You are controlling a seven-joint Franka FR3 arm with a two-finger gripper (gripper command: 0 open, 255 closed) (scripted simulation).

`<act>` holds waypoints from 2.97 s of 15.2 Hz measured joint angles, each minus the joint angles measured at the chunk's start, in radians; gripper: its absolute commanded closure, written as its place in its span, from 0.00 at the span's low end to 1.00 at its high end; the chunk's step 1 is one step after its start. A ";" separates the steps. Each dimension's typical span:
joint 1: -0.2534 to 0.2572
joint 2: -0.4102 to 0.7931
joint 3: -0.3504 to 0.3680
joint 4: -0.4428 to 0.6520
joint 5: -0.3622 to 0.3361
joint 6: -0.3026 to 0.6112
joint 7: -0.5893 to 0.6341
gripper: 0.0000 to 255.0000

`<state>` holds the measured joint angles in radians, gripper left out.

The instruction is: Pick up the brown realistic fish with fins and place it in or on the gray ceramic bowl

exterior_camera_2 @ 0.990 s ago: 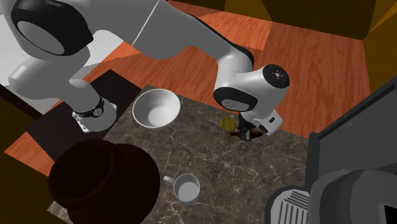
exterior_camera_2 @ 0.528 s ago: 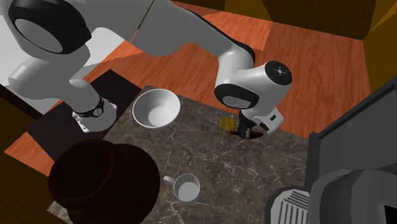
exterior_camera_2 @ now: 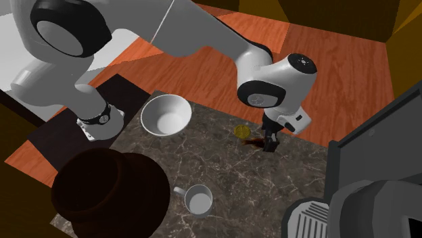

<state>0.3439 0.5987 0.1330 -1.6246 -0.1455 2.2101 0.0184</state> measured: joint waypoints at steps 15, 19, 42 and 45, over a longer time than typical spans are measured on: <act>0.011 0.053 -0.013 -0.002 -0.019 0.060 0.020 1.00; 0.011 0.053 -0.013 -0.002 -0.019 0.060 0.020 1.00; 0.003 -0.075 0.003 0.046 0.006 -0.115 -0.002 1.00; 0.002 -0.091 0.004 0.062 0.010 -0.147 -0.007 1.00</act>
<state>0.3455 0.5082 0.1373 -1.5624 -0.1360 2.0633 0.0119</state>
